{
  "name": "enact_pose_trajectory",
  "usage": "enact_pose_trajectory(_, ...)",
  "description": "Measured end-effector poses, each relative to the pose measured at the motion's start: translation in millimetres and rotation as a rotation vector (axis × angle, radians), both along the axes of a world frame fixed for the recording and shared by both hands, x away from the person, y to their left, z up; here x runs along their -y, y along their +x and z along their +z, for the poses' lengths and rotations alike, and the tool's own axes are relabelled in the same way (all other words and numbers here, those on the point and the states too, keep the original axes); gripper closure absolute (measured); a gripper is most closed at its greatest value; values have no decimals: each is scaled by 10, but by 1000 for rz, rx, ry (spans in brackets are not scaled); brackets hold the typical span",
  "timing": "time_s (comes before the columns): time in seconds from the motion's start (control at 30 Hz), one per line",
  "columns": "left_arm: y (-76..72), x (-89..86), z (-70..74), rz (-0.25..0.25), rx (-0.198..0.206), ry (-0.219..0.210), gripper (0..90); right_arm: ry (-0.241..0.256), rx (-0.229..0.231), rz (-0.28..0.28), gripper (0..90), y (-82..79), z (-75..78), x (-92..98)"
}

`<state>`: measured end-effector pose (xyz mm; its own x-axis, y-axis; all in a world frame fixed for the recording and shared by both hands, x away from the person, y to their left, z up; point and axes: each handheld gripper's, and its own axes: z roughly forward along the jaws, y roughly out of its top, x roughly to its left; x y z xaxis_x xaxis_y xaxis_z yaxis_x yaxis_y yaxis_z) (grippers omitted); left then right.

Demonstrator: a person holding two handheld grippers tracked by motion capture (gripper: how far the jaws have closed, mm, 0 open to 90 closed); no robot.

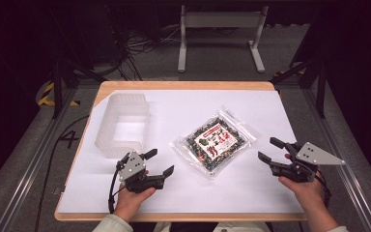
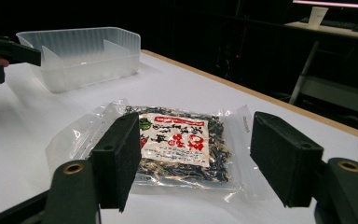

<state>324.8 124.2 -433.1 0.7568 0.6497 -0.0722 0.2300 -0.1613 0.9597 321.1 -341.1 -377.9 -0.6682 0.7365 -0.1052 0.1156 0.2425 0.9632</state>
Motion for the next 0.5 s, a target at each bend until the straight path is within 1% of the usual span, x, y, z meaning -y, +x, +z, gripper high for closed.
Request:
enact_pose_trajectory(0.1, -7, 12, 2, 7, 0, 2, 184, 10, -35, -3, 339, 69, 54, 33)
enact_pose_trajectory(0.17, -19, 22, 5, 9, 7, 7, 184, 16, -26, -16, 339, 101, 87, 57)
enact_pose_trajectory(0.27, -31, 37, 4, 4, 8, 20, 184, 23, -34, -16, 340, 163, 127, 79)
enact_pose_trajectory(0.33, -34, 43, 6, 5, 15, 24, 184, 45, -53, -12, 334, 205, 158, 82)
enact_pose_trajectory(0.37, -34, 43, 6, 5, 15, 24, 184, 45, -53, -12, 334, 205, 158, 82)
enact_pose_trajectory(0.4, -41, 48, 9, 10, 14, 23, 185, 84, -85, -9, 320, 254, 194, 75)
enact_pose_trajectory(0.47, -56, 57, 20, 11, 22, 20, 184, 81, -81, -17, 319, 273, 208, 66)
enact_pose_trajectory(0.5, -60, 61, 25, 7, 27, 25, 184, 76, -74, -23, 319, 295, 223, 52)
